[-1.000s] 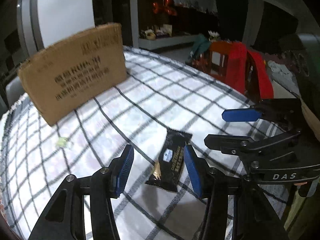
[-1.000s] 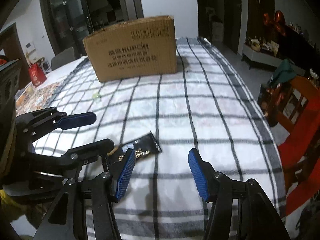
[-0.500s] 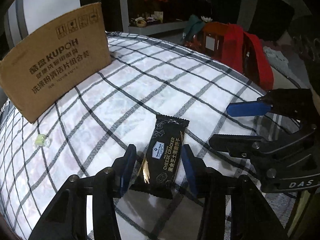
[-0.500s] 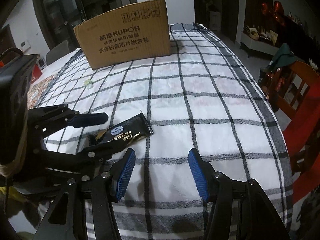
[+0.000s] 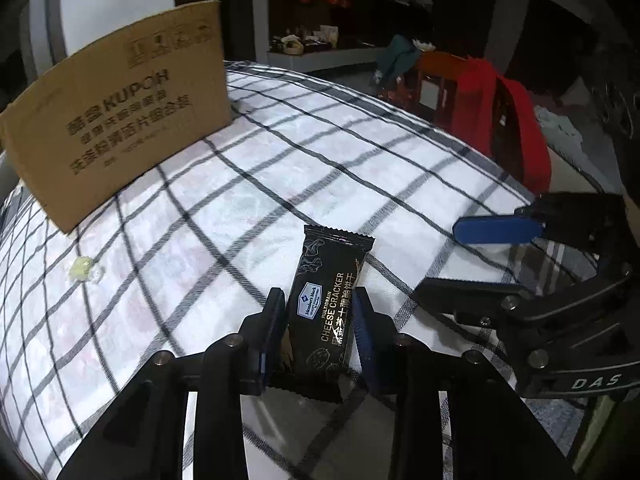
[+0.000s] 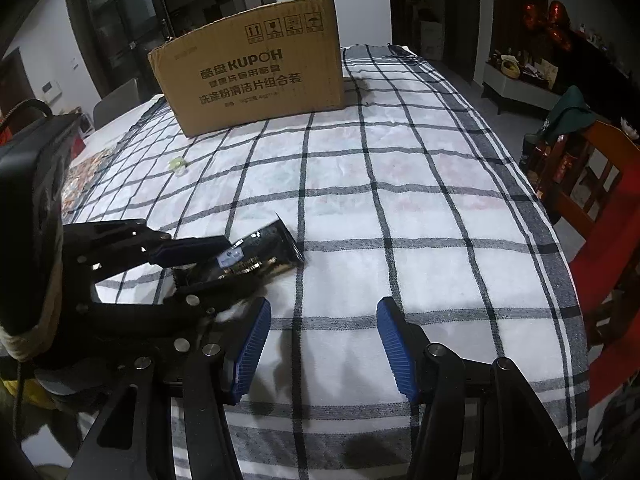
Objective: Organize snacks
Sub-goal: 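Grasp the pale green candy with the right gripper while the left gripper holds the cracker pack, then carry the cracker pack and green candy over the box with both grippers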
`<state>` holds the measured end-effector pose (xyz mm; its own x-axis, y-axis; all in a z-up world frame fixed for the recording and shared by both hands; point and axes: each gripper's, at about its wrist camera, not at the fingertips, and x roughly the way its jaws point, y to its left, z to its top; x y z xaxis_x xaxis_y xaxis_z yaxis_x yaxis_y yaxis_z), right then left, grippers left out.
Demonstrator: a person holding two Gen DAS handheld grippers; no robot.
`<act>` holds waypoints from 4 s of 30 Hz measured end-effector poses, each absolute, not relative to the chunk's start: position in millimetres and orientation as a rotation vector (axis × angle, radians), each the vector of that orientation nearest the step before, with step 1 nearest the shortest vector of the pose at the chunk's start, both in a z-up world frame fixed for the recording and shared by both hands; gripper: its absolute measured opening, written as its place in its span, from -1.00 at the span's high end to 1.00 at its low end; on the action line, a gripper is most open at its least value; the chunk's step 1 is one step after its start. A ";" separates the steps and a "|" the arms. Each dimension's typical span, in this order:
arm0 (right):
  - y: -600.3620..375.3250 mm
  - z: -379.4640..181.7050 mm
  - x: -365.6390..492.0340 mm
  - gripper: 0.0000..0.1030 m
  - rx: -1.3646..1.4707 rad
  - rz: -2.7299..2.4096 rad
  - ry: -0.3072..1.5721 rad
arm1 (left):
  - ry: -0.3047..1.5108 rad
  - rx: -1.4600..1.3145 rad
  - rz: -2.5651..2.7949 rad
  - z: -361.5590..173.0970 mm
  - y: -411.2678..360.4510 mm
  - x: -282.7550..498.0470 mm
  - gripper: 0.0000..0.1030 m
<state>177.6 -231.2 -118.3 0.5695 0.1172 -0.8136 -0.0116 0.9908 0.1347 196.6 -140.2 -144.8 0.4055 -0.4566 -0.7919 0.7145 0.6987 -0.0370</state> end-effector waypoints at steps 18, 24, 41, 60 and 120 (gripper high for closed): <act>-186.7 -93.7 223.3 -0.09 0.059 0.236 0.869 | 0.842 0.130 -0.433 -109.9 -62.0 212.8 0.35; -160.1 -90.3 255.2 -0.09 0.033 0.344 0.844 | 0.842 0.087 -0.300 -107.4 -30.6 227.8 0.35; -92.4 -106.1 331.5 0.09 -0.061 0.482 0.854 | 0.834 0.002 -0.097 -109.2 24.2 276.1 0.35; -61.9 -131.7 367.3 0.42 -0.108 0.523 0.902 | 0.865 -0.024 -0.076 -128.6 34.6 300.2 0.35; -180.6 43.3 365.0 0.59 0.008 0.244 0.509 | 0.583 0.080 -0.273 25.5 -46.1 343.8 0.35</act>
<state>365.0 -180.6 43.3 0.8447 0.2333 -0.4817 -0.2294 0.9710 0.0680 343.8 -46.1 25.5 0.7998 -0.2321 -0.5535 0.2769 0.9609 -0.0028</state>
